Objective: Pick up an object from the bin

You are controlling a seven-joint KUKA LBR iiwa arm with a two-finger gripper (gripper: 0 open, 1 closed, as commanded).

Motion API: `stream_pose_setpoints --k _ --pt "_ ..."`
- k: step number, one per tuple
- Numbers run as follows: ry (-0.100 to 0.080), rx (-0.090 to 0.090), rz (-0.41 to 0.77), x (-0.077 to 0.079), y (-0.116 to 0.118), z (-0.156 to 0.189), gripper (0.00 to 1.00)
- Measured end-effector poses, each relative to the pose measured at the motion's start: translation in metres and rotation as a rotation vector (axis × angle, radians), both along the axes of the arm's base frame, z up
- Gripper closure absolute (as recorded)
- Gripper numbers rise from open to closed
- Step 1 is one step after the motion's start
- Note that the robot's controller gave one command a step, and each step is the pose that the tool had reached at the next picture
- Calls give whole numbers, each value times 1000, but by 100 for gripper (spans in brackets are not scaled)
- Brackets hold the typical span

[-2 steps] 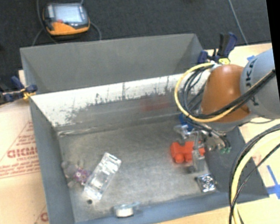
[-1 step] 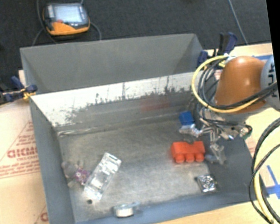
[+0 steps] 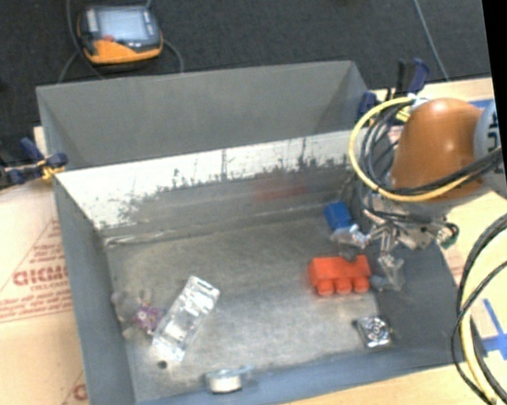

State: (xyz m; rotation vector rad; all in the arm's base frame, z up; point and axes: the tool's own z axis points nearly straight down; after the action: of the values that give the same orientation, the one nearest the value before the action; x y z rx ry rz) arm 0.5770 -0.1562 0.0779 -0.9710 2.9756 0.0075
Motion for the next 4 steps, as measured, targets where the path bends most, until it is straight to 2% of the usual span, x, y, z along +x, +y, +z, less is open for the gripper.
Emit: stream_pose_setpoints --k 1,2,3,4 --pt "0 -12 307 -20 9 87 100" --pt "3 -9 303 -20 9 85 0" --pt "5 -7 100 4 64 3 0" --pt "1 -9 99 5 62 6 100"
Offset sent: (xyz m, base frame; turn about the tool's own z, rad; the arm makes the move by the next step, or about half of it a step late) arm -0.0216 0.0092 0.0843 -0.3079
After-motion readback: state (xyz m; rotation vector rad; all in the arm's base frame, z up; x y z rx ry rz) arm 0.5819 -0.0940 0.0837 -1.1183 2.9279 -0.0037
